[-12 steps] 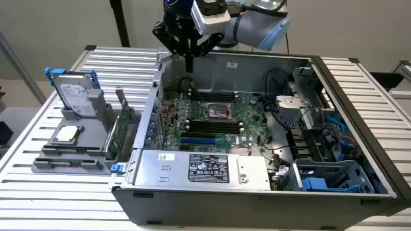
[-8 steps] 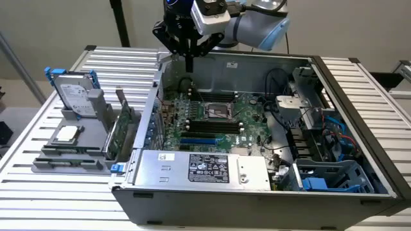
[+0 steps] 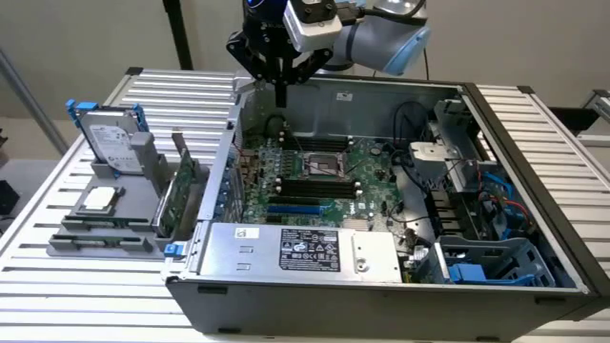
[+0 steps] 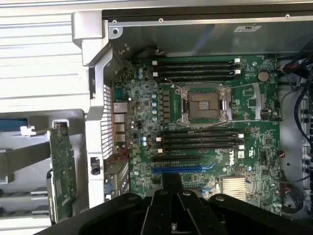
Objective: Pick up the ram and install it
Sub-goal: 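Reach for the ram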
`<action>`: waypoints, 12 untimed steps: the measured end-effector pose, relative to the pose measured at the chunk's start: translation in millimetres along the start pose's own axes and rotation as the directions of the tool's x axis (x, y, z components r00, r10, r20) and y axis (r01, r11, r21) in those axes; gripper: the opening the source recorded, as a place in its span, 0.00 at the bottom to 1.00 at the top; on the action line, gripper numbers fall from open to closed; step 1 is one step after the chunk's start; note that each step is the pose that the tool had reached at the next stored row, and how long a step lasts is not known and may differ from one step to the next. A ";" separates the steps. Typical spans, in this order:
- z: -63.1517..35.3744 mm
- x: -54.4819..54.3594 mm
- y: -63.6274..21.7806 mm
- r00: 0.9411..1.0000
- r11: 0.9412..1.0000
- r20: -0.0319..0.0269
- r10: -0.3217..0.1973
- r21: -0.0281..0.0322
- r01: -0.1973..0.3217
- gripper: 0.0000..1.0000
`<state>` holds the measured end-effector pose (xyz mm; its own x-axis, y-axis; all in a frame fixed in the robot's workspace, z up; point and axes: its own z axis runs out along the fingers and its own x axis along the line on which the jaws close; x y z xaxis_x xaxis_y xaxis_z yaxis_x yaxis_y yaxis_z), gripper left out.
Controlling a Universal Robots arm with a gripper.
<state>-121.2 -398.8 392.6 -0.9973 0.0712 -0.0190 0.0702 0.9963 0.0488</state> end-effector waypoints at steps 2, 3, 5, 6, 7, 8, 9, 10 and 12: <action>0.0 0.1 -0.1 1.000 1.000 0.000 0.000 0.000 0.000 0.00; -0.2 0.8 -0.5 1.000 1.000 0.000 0.000 0.000 0.000 0.00; -0.3 4.2 -2.4 1.000 1.000 0.000 0.000 0.000 0.000 0.00; -0.3 6.7 -4.2 1.000 1.000 0.000 0.000 0.000 0.000 0.00; -0.5 9.4 -6.2 1.000 1.000 0.000 0.000 0.000 0.000 0.00; -0.6 12.1 -8.2 1.000 1.000 0.000 0.000 0.000 0.000 0.00; -0.8 14.7 -10.1 1.000 1.000 0.000 0.000 0.000 0.000 0.00; -1.0 17.6 -12.2 1.000 1.000 0.000 0.000 0.000 0.000 0.00; -1.2 23.7 -16.2 1.000 1.000 0.000 0.000 0.000 0.000 0.00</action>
<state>-146.0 -413.3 392.6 -0.9973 0.0712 -0.0190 0.0702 0.9963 0.0488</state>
